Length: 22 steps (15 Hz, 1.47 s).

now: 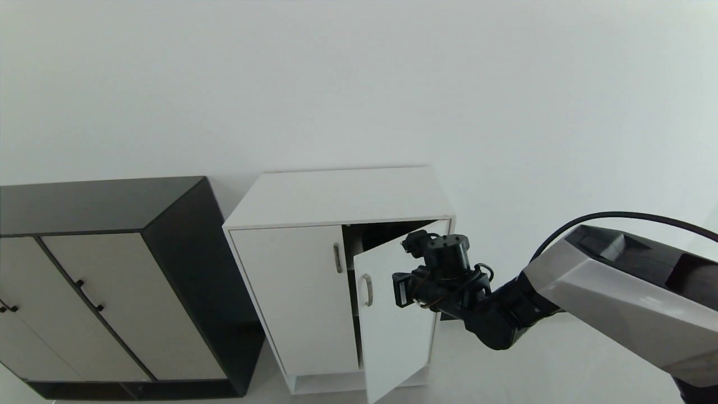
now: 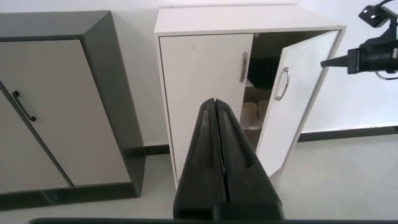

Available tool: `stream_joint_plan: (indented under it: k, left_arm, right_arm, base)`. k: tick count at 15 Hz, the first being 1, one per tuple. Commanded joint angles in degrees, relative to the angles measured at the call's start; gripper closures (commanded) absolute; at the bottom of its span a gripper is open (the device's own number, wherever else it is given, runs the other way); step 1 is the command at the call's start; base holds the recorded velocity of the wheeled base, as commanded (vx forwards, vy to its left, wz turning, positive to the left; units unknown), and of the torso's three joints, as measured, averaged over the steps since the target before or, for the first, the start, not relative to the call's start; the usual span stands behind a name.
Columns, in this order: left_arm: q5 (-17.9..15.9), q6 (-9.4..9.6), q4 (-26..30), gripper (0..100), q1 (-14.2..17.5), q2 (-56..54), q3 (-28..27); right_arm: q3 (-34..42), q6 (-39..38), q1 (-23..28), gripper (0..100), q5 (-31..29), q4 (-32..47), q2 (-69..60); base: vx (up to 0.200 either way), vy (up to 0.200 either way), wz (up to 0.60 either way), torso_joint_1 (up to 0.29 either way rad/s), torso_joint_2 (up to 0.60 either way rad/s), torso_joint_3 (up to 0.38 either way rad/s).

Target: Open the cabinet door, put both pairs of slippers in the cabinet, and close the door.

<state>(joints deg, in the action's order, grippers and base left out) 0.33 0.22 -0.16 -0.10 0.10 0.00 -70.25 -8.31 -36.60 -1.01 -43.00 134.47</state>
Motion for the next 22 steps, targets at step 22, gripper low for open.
stream_joint_plan:
  k: [22]
  left_arm:
    - [0.0, -0.04, 0.0, 100, 0.0, 0.0, 0.0]
  right_arm:
    - [-3.7, 0.3, 2.4, 100, 1.4, -2.1, 3.2]
  base:
    - [0.045, 0.0, 0.0, 0.002, 0.0, 0.001]
